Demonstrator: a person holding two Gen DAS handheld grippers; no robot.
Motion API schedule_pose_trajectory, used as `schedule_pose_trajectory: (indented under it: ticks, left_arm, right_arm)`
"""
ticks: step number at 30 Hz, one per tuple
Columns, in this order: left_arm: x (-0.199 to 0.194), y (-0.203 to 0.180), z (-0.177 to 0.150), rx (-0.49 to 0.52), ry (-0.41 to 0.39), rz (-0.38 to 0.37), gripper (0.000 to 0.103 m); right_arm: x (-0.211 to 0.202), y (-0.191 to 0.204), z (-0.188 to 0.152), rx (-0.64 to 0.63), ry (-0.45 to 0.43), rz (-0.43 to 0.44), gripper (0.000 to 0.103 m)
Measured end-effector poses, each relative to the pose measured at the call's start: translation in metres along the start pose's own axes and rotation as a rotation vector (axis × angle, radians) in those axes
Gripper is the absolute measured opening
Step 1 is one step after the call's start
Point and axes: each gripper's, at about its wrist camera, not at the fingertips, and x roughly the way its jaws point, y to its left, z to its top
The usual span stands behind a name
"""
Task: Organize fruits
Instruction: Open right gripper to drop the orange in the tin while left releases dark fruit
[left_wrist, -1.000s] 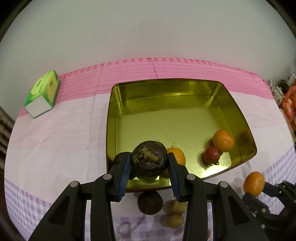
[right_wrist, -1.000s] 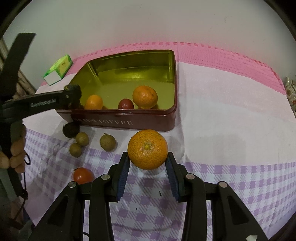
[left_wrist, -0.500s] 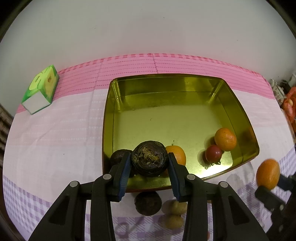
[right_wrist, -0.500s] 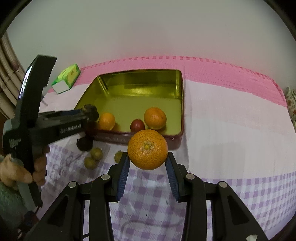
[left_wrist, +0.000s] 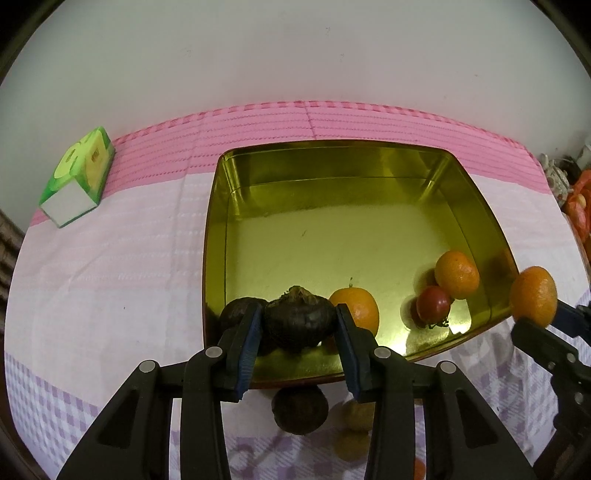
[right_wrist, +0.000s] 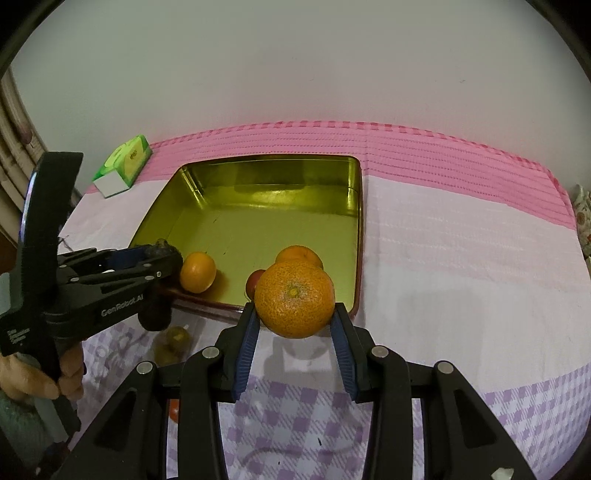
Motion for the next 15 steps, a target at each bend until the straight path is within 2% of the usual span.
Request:
schedule_pose_trajectory:
  ticks: [15]
  left_arm:
    - [-0.002, 0.0, 0.001, 0.018, -0.016, -0.009, 0.049]
  right_arm:
    - [0.02, 0.002, 0.013, -0.022, 0.017, -0.002, 0.037]
